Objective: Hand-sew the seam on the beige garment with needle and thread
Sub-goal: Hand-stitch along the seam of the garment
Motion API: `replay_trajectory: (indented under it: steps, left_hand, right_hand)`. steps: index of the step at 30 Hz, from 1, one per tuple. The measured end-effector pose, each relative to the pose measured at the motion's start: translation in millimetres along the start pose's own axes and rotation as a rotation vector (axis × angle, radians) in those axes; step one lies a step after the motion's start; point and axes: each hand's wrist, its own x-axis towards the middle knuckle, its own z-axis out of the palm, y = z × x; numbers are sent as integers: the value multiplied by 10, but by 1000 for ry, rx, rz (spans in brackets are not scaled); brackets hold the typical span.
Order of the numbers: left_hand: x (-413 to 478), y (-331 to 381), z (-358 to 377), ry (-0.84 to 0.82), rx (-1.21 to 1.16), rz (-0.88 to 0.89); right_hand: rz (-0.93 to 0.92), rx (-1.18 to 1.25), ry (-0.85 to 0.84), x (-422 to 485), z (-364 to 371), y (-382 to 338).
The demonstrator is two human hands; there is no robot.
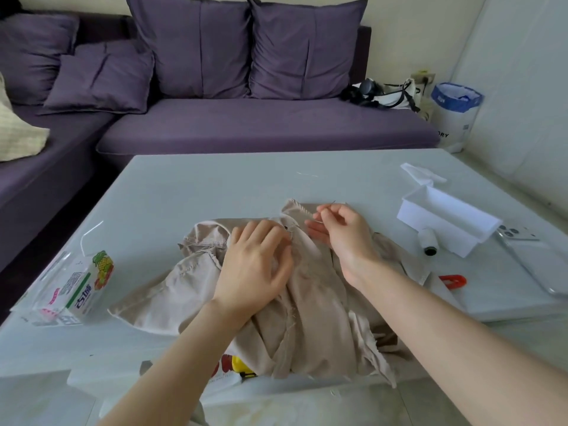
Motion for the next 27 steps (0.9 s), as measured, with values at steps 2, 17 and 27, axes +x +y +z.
replay_trajectory:
  steps: [2,17,27]
  left_hand:
    - [38,54,-39,79,-24,-52]
    - [261,41,236,67,-16,-277]
    - [155,-88,307,0,-19,-336]
  right_hand:
    - [-11,-14,-2,-10,14,-10]
    - [-35,-69,-37,-36,58,-91]
    - [-5,61,26,-3,-95,-120]
